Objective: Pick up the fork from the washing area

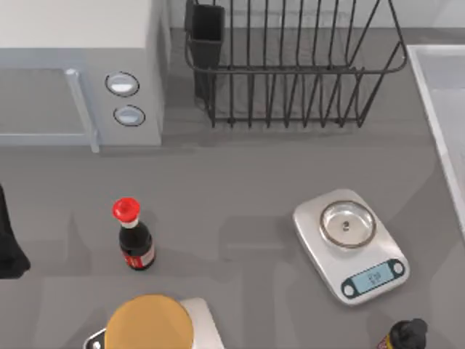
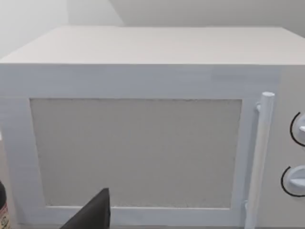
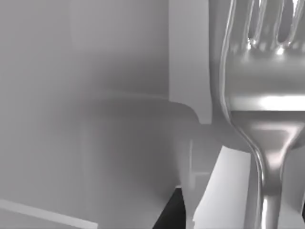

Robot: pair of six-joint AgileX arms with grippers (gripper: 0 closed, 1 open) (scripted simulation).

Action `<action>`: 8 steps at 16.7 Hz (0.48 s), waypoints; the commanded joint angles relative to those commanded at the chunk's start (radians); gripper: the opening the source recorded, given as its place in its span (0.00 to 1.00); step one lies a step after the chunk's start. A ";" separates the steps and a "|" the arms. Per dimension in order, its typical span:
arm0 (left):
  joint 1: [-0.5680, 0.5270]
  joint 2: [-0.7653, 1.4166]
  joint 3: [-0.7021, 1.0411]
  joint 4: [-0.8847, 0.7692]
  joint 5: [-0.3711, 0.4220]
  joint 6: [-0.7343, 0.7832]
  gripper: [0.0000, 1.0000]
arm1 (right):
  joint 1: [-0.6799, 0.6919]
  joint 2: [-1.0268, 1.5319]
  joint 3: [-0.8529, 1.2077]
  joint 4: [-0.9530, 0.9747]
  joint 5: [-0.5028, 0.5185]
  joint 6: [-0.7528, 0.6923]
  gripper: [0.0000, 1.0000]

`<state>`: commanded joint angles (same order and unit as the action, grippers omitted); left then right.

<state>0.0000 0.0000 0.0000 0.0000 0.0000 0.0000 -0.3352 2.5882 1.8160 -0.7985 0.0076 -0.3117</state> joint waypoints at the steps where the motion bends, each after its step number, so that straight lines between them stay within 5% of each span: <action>1: 0.000 0.000 0.000 0.000 0.000 0.000 1.00 | 0.000 0.000 0.000 0.000 0.000 0.000 0.02; 8: 0.000 0.000 0.000 0.000 0.000 0.000 1.00 | 0.000 0.000 0.000 0.000 0.000 0.000 0.00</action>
<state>0.0000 0.0000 0.0000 0.0000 0.0000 0.0000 -0.3352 2.5882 1.8160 -0.7985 0.0076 -0.3117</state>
